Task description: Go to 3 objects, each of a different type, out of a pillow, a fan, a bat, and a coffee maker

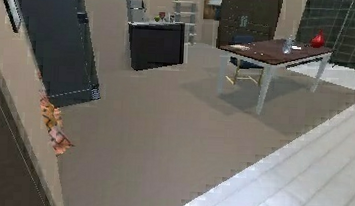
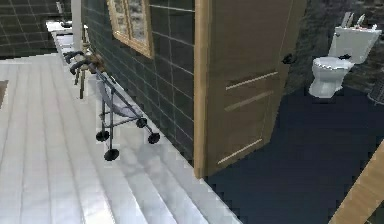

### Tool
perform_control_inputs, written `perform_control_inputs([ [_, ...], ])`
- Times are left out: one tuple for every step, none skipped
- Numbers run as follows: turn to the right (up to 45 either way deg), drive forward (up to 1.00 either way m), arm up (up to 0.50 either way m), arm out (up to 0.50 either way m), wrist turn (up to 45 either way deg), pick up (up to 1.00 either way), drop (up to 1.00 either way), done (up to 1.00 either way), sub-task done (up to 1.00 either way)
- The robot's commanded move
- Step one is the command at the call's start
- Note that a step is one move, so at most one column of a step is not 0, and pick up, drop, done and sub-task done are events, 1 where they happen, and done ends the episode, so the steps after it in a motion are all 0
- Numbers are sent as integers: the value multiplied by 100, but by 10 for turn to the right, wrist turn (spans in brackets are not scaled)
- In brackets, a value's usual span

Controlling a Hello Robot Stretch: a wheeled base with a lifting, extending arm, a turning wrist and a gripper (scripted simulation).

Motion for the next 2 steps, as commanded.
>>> perform_control_inputs([
  [0, 30, 0, 0, 0, 0, 0, 0, 0],
  [-150, 0, 0, 0, 0, 0, 0, 0, 0],
])
